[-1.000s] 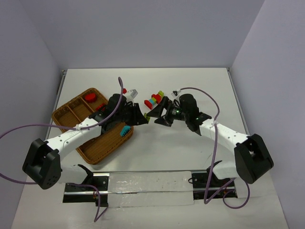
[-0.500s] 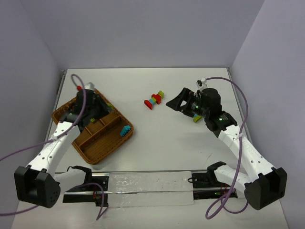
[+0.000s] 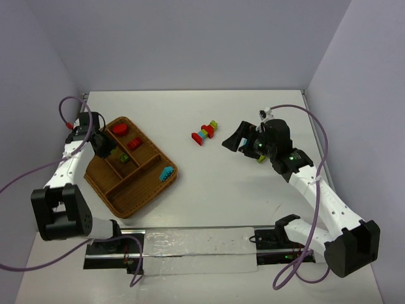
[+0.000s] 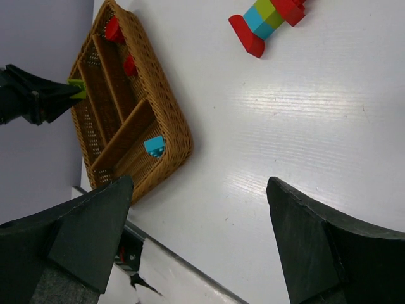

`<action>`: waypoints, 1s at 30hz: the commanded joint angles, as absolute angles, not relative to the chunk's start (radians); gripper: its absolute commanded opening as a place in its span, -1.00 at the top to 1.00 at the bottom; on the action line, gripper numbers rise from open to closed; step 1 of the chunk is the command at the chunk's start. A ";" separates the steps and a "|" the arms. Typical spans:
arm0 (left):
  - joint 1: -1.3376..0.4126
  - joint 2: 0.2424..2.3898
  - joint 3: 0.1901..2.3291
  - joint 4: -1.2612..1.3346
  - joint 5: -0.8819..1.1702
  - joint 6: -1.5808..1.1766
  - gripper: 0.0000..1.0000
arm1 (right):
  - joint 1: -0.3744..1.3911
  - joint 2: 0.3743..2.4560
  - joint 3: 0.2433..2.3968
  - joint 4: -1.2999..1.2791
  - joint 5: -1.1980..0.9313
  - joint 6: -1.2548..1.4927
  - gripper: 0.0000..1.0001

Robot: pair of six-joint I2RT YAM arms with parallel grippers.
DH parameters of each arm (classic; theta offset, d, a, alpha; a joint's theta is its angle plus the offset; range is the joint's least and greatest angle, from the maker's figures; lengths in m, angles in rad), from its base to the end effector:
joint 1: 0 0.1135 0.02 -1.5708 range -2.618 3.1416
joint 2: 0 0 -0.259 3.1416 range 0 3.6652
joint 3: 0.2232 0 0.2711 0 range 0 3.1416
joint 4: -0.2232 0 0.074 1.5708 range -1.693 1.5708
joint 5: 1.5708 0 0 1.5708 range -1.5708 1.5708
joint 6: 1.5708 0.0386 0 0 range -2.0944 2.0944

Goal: Sort the legos into containers by color

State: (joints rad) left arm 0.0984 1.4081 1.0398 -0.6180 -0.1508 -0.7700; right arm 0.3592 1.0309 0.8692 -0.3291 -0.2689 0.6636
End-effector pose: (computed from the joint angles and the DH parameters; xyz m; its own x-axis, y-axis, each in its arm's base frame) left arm 0.3061 0.0360 0.2363 -0.4708 -0.7380 -0.4833 -0.7067 0.6435 -0.2942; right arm 0.2356 0.0994 0.2999 -0.6915 0.3747 -0.6177 -0.1680 0.7482 0.6419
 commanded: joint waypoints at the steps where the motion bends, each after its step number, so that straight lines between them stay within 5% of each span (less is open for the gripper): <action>1: 0.118 1.481 1.139 -0.609 -0.202 -0.764 0.76 | 0.354 1.041 0.870 -0.331 -0.247 0.620 -0.87; 3: 0.118 1.519 1.156 -0.615 -0.212 -0.765 0.01 | 0.353 1.052 0.876 -0.333 -0.245 0.614 -0.87; 5: 0.117 1.523 1.162 -0.610 -0.210 -0.762 -0.47 | 0.353 1.068 0.887 -0.339 -0.240 0.606 -0.88; 7: 0.117 1.514 1.163 -0.606 -0.201 -0.758 -0.72 | 0.351 1.087 0.899 -0.345 -0.235 0.598 -0.88; 13: 0.082 1.405 1.189 -0.634 -0.129 -0.695 -0.75 | 0.351 1.109 0.950 -0.384 -0.171 0.556 -0.84; 24: -0.281 1.220 1.180 -0.629 0.029 -0.604 -0.75 | 0.353 1.142 0.949 -0.340 0.171 0.498 -0.83; 30: -0.392 1.241 1.173 -0.616 0.103 -0.651 -0.74 | 0.302 1.378 1.142 -0.570 0.388 0.586 -0.84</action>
